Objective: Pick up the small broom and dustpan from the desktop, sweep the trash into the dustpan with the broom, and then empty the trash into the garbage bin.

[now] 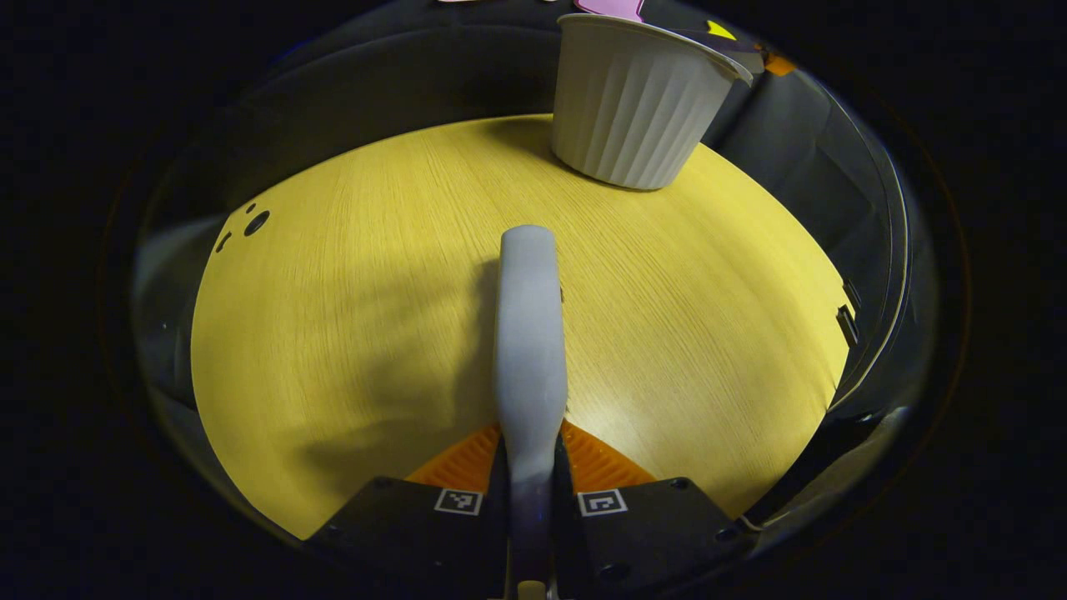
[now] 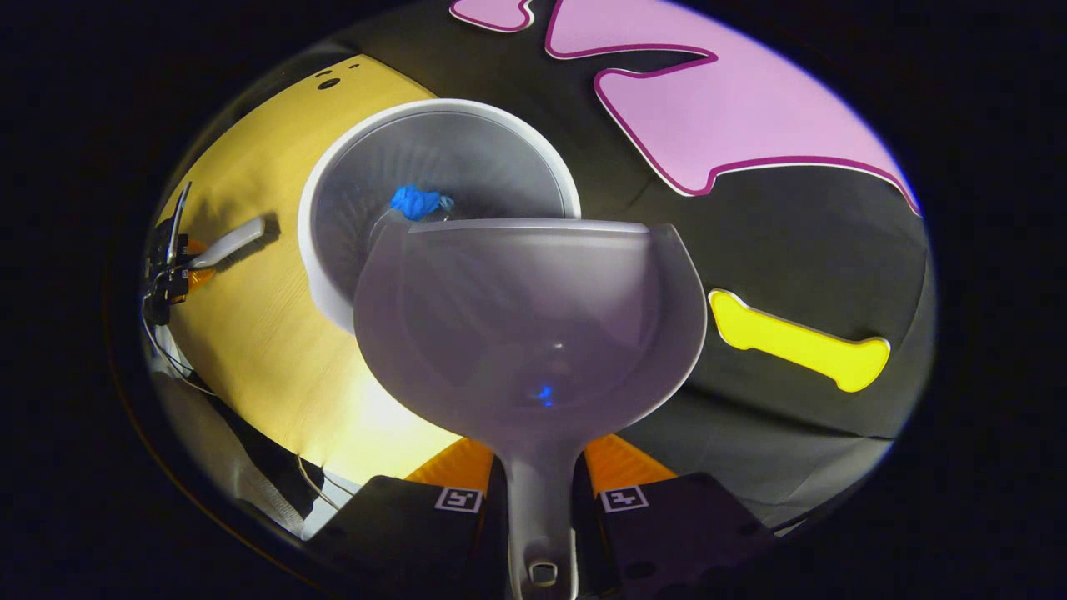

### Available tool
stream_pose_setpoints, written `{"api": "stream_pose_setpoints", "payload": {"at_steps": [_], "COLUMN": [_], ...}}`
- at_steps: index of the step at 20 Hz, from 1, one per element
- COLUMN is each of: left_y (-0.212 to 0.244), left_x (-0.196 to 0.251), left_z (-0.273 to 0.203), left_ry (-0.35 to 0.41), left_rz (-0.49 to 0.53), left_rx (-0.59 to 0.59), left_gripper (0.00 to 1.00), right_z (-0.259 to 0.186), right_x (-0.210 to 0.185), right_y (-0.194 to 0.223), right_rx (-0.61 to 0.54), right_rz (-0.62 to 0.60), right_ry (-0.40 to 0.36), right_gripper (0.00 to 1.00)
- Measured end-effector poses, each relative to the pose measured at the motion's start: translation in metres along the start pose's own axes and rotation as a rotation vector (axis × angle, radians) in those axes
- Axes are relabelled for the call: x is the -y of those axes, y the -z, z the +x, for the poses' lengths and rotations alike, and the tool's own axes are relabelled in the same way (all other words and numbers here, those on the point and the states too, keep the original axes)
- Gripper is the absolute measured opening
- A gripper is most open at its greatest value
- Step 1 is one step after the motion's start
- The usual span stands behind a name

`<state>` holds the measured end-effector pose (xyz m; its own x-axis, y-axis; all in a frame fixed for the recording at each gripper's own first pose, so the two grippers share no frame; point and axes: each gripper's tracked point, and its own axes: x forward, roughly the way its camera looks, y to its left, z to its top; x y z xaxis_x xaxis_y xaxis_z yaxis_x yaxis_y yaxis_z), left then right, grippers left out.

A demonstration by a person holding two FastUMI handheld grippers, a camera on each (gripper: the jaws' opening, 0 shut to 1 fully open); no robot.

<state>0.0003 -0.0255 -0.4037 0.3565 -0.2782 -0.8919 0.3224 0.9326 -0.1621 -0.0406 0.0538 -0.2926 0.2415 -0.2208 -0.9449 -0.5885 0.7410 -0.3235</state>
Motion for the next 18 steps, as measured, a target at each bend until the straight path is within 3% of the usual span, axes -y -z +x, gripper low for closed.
{"api": "stream_pose_setpoints", "payload": {"at_steps": [1, 5, 12, 18], "left_y": [0.0, -0.001, -0.002, -0.002], "left_x": [0.0, 0.002, 0.003, 0.002], "left_z": [0.0, 0.0, 0.0, -0.001], "left_ry": [-0.003, -0.01, -0.033, -0.056], "left_rz": [0.001, -0.006, 0.003, 0.011], "left_rx": [-0.001, -0.002, -0.016, -0.026], "left_gripper": [0.31, 0.27, 0.27, 0.27], "right_z": [0.0, 0.0, -0.032, -0.065], "right_x": [0.0, 0.007, -0.006, -0.026], "right_y": [-0.001, 0.0, 0.01, 0.048], "right_rx": [0.006, 0.074, 0.277, 0.373], "right_rz": [0.001, 0.034, 0.279, 0.378], "right_ry": [0.001, 0.042, -0.055, -0.098], "right_gripper": [0.36, 0.36, 0.36, 0.36]}}
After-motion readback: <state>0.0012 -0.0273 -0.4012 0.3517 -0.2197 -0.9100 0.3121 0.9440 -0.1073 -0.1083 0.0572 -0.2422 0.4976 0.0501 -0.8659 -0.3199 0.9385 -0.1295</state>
